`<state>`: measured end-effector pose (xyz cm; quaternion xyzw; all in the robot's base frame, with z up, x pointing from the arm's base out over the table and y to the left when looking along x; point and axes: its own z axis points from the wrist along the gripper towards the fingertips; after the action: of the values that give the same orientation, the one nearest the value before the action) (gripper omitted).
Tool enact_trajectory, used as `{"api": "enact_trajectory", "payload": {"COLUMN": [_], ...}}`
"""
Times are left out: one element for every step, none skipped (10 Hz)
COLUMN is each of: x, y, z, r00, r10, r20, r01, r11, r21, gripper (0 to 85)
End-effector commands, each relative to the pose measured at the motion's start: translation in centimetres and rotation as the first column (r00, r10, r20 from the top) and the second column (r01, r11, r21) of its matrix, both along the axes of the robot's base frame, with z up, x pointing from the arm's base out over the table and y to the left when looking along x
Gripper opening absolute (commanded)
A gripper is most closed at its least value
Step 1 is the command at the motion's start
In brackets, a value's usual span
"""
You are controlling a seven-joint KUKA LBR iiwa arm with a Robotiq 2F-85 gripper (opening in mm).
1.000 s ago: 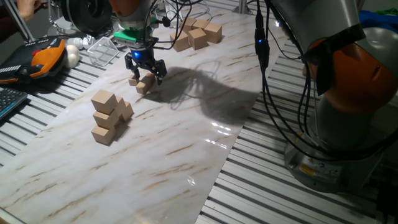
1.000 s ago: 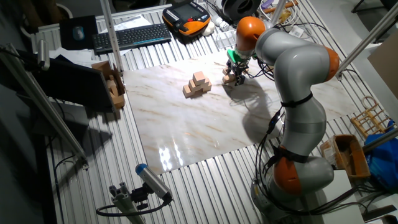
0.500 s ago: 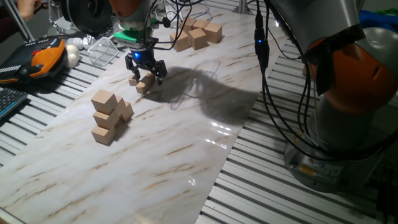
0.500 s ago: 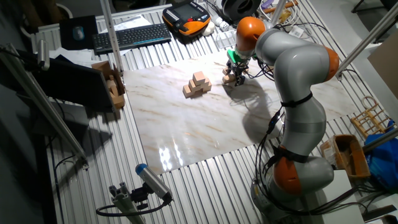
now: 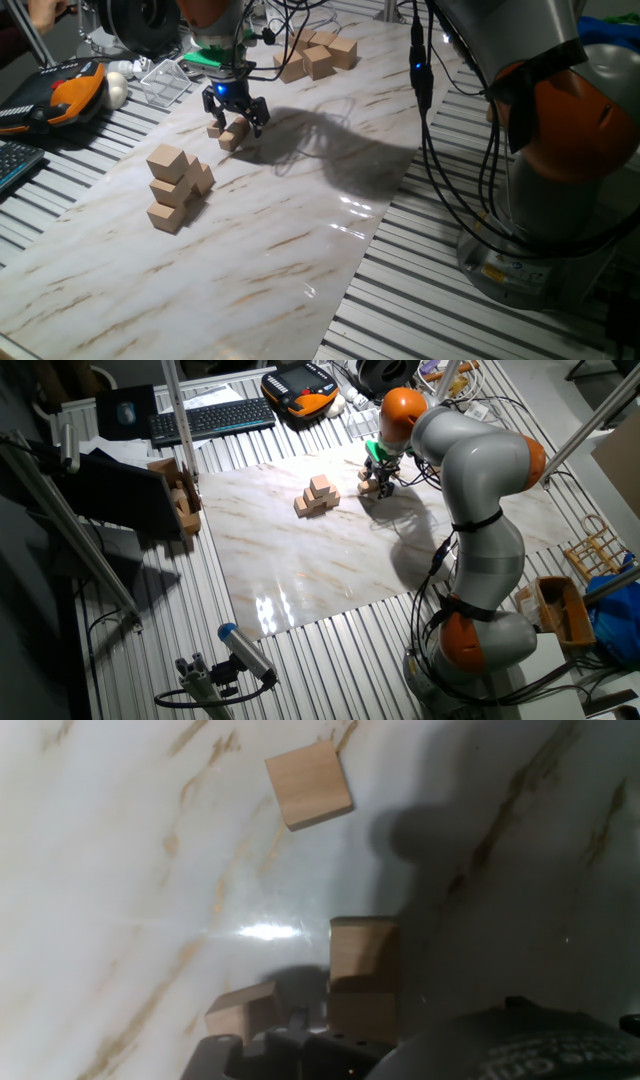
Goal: Stack the blocks into a pyramid shape
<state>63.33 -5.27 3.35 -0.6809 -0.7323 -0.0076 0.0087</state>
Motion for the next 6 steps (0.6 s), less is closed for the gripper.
{"api": "enact_trajectory", "payload": {"x": [-0.03,-0.05,-0.07,-0.08,-0.11,-0.13], "y": [0.00,-0.01,-0.03,0.00,0.01,0.01], "z": [-0.02,-0.04,-0.05,-0.10,-0.16,-0.20], "r00": [1.000,1.000,1.000,1.000,1.000,1.000], "r10": [0.000,0.000,0.000,0.000,0.000,-0.002], "r20": [0.001,0.001,0.001,0.001,0.003,0.003], "r01": [0.000,0.000,0.000,0.000,0.000,0.002], "r11": [1.000,1.000,1.000,1.000,1.000,1.000], "r21": [0.000,-0.003,-0.003,-0.003,-0.003,-0.005], "gripper": [85.0,85.0,85.0,85.0,85.0,85.0]}}
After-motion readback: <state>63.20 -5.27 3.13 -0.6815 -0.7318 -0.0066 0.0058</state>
